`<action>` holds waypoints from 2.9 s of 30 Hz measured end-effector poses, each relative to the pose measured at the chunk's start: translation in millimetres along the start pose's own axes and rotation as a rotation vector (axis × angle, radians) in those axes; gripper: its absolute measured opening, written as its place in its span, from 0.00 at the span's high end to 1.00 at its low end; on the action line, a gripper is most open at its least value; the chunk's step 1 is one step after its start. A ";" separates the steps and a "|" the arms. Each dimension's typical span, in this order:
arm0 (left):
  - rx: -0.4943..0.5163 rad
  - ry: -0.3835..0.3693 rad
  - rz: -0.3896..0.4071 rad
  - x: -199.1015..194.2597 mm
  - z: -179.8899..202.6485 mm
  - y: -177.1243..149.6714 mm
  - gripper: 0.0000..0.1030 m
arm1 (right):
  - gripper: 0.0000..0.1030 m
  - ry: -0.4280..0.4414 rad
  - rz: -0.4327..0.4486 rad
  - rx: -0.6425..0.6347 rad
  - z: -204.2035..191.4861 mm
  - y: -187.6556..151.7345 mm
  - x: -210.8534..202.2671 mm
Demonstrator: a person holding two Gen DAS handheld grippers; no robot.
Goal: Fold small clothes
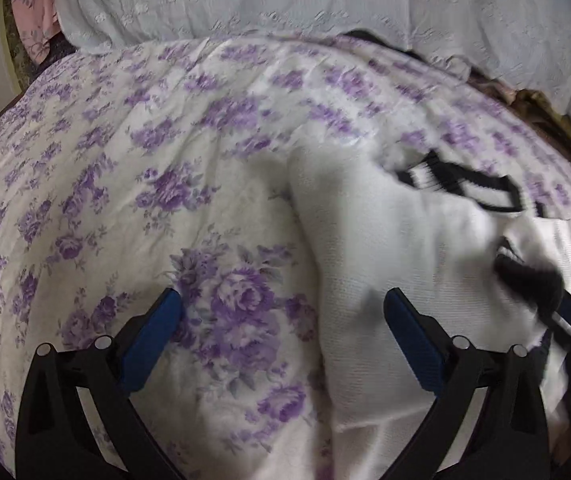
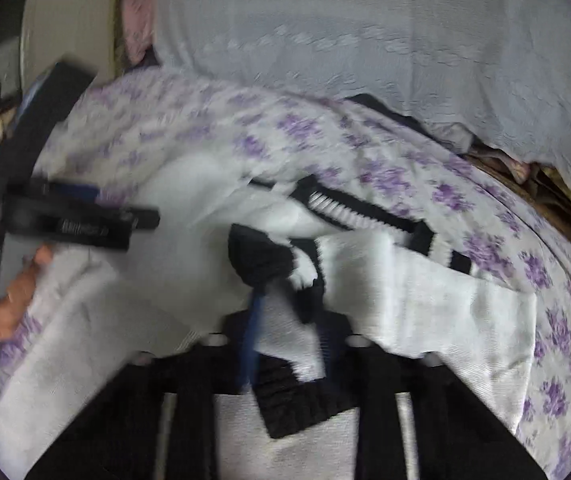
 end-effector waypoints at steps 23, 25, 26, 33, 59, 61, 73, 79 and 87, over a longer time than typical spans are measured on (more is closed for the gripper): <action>0.056 -0.102 0.053 -14.8 31.0 -2.4 0.04 | 0.81 -0.036 -0.063 -0.073 -12.7 6.6 29.0; 0.063 -0.100 0.061 -16.9 32.1 -1.8 0.04 | 0.88 -0.046 -0.021 0.035 8.2 14.7 20.4; 0.066 -0.106 0.068 -19.0 32.9 -1.6 0.04 | 0.88 -0.025 0.006 0.093 18.5 17.5 13.0; 0.110 -0.163 0.097 -28.7 50.2 0.3 0.04 | 0.89 -0.010 0.070 0.617 171.7 -23.7 -34.0; 0.083 -0.174 -0.073 30.5 65.7 21.6 0.12 | 0.58 0.174 0.110 0.675 160.5 7.9 -36.3; 0.054 -0.212 -0.061 36.3 40.4 15.9 0.16 | 0.58 0.159 0.099 0.657 161.2 3.4 -38.3; 0.090 -0.201 0.080 -23.1 48.5 27.3 0.10 | 0.58 0.193 0.036 0.753 183.0 -16.6 -13.0; 0.157 -0.115 -0.071 39.1 73.5 24.6 0.04 | 0.67 0.283 -0.050 0.802 186.5 -20.3 22.0; 0.034 -0.176 -0.010 12.4 46.3 13.1 0.06 | 0.94 0.229 0.028 0.780 192.5 -30.5 -16.7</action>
Point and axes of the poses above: each gripper's, at about its wrist camera, not at the fingertips, and x roughly the way its jaws point, z to its right, y to its top, the point moved 5 cm from there along x, roughly the way its jaws point, and after that the axes turned 9 degrees about x, right-handed, at the moved point
